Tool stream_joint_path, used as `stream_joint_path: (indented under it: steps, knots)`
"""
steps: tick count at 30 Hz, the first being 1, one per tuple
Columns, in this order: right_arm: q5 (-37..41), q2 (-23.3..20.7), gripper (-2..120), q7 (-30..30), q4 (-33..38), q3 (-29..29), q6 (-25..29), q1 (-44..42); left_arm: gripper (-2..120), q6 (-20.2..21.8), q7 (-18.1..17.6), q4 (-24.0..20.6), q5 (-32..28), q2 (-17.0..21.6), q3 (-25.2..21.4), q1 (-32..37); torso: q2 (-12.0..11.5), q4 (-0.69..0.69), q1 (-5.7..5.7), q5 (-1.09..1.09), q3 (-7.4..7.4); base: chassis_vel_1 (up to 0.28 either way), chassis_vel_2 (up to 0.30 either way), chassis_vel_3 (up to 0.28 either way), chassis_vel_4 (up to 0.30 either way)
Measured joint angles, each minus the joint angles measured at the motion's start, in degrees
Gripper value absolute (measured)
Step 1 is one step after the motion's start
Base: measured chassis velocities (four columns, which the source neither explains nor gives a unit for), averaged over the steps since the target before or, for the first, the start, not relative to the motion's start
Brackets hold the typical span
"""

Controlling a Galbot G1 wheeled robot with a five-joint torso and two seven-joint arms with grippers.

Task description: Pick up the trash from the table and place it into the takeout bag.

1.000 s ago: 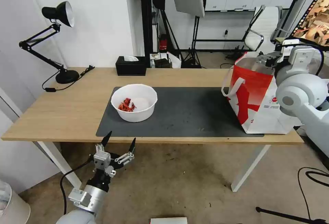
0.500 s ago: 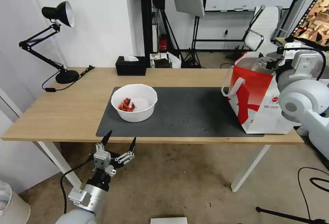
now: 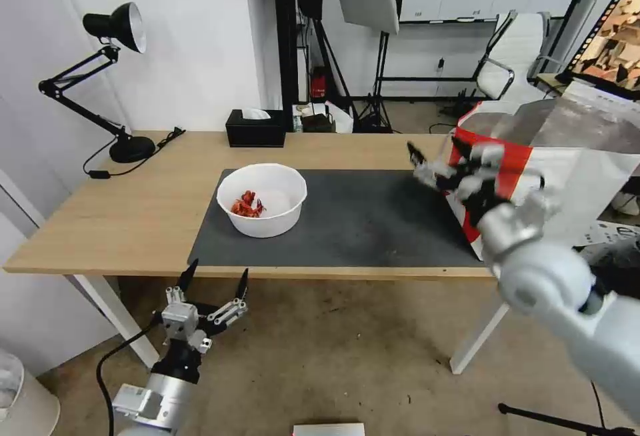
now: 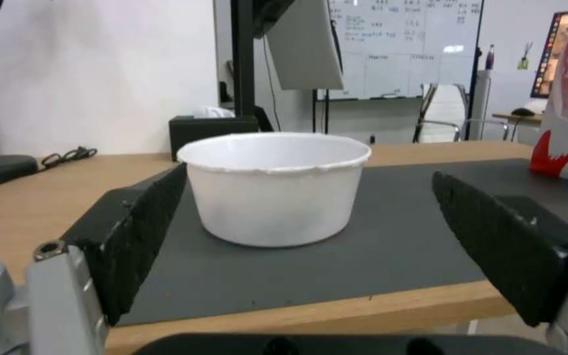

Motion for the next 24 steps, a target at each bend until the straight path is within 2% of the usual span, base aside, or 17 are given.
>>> stream_joint_path:
  steps: [1, 3, 4, 6, 11, 14, 24]
  knots:
    - [0.0, 0.0, 100, 0.0, 0.0, 0.0, 0.0, 0.0, 100, 0.0, 0.0, 0.0, 0.0, 0.0, 0.0, 0.0, 0.0, 0.00, 0.00, 0.00, 0.00, 0.000, 0.000, 0.000, 0.000]
    - [-4.4, 2.6, 100, -2.0, -0.3, 3.2, 3.0, -7.2, 100, 0.0, 0.0, 0.4, 0.0, -0.1, 0.1, -0.1, 0.0, 0.00, 0.00, -0.04, 0.00, 0.000, 0.000, 0.000, 0.000]
    - [-4.4, 2.6, 100, -2.0, -0.3, 3.2, 3.0, -7.2, 100, 0.0, 0.0, 0.4, 0.0, -0.1, 0.1, -0.1, 0.0, 0.00, 0.00, -0.04, 0.00, 0.000, 0.000, 0.000, 0.000]
    - [-8.1, 4.9, 100, -2.9, -0.9, 5.2, 4.9, -12.4, 100, 0.0, 0.1, 0.6, 0.0, -0.1, 0.2, -0.2, 0.0, 0.01, 0.00, -0.03, 0.00, 0.000, 0.000, 0.000, 0.000]
    - [-11.7, 7.6, 100, -3.0, -1.9, 6.2, 5.9, -17.8, 100, 0.0, 0.1, 0.9, 0.0, -0.1, 0.3, -0.4, 0.0, 0.00, 0.00, -0.02, 0.00, 0.000, 0.000, 0.000, 0.000]
    - [-12.7, 9.5, 100, -0.9, -2.2, 5.6, 6.0, -21.7, 100, 0.0, 0.1, 1.1, 0.0, -0.2, 0.3, -0.4, 0.0, 0.01, 0.00, -0.03, 0.00, 0.000, 0.000, 0.000, 0.000]
    - [-15.3, 10.7, 100, 0.1, -3.5, 3.8, 5.6, -23.1, 100, -0.2, 0.8, 1.6, 0.0, -0.2, 0.4, -0.5, 0.0, 0.01, 0.00, -0.03, 0.00, 0.000, 0.000, 0.000, 0.000]
